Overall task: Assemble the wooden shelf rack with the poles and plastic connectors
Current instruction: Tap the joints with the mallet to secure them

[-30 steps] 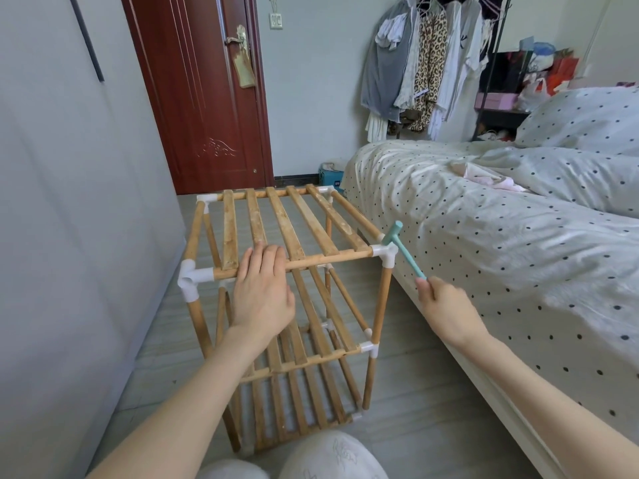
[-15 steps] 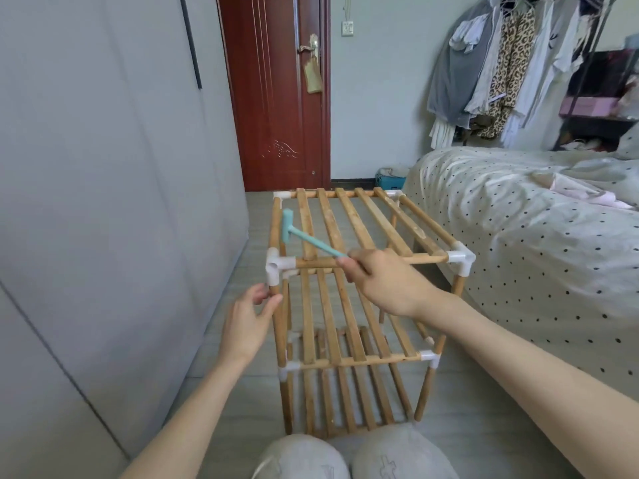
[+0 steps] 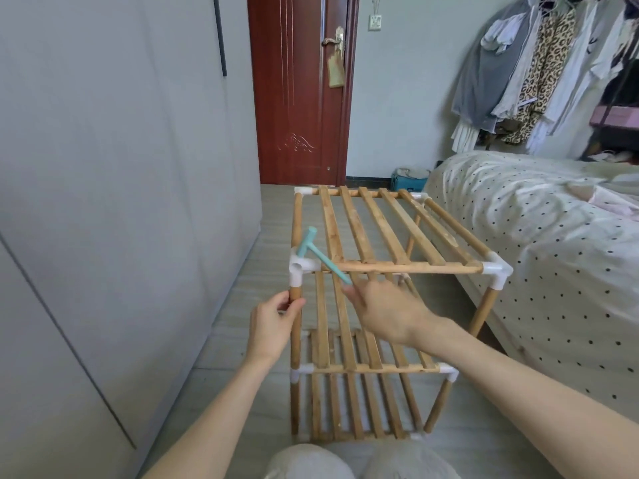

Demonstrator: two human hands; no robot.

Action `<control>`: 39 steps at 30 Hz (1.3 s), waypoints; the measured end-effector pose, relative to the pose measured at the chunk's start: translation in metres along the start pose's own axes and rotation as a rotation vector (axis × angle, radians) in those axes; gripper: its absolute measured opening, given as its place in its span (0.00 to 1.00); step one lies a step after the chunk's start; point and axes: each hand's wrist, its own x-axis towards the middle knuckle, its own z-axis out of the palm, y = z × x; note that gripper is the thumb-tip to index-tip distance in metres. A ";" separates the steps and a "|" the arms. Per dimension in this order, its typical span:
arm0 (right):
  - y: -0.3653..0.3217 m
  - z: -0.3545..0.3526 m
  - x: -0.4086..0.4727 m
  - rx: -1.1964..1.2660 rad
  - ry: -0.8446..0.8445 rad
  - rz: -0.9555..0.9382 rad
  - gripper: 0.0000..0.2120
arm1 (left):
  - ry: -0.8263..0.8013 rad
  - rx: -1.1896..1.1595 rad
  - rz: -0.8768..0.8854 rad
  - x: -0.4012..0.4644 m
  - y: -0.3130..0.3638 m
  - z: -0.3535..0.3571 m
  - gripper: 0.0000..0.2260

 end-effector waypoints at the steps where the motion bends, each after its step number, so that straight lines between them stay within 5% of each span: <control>1: 0.003 0.003 0.000 -0.010 -0.018 0.010 0.17 | -0.014 0.006 -0.001 -0.001 -0.004 0.000 0.03; 2: 0.008 0.001 0.004 0.026 0.012 0.017 0.16 | -0.027 0.009 0.000 -0.002 -0.007 -0.001 0.02; 5: 0.004 -0.004 0.008 0.322 0.470 -0.137 0.14 | -0.056 0.013 -0.015 -0.004 -0.014 -0.002 0.04; 8: 0.001 0.011 -0.002 -0.042 0.057 -0.010 0.17 | -0.063 0.020 -0.037 -0.005 -0.012 -0.005 0.06; 10: 0.009 0.009 0.001 -0.141 -0.021 0.034 0.18 | -0.083 0.021 -0.052 -0.005 -0.010 -0.007 0.06; 13: 0.009 0.000 0.007 0.083 0.469 -0.201 0.17 | -0.114 0.021 -0.074 -0.006 -0.010 -0.010 0.07; 14: 0.009 -0.001 0.006 0.083 0.504 -0.235 0.18 | -0.117 0.030 -0.084 -0.007 -0.008 -0.010 0.08; 18: 0.017 0.032 -0.001 -0.263 -0.050 -0.023 0.17 | -0.158 0.070 -0.136 -0.007 -0.002 -0.015 0.10; 25: -0.016 0.064 0.002 -0.174 0.124 -0.260 0.17 | -0.158 -0.129 -0.357 -0.032 0.001 -0.055 0.10; 32: -0.058 0.161 0.026 -0.058 -0.250 -0.152 0.18 | -0.115 -0.429 -0.525 -0.052 -0.042 -0.100 0.09; 39: -0.051 0.289 0.039 0.050 -0.551 -0.103 0.18 | 0.149 -0.534 -0.744 -0.041 -0.147 -0.092 0.08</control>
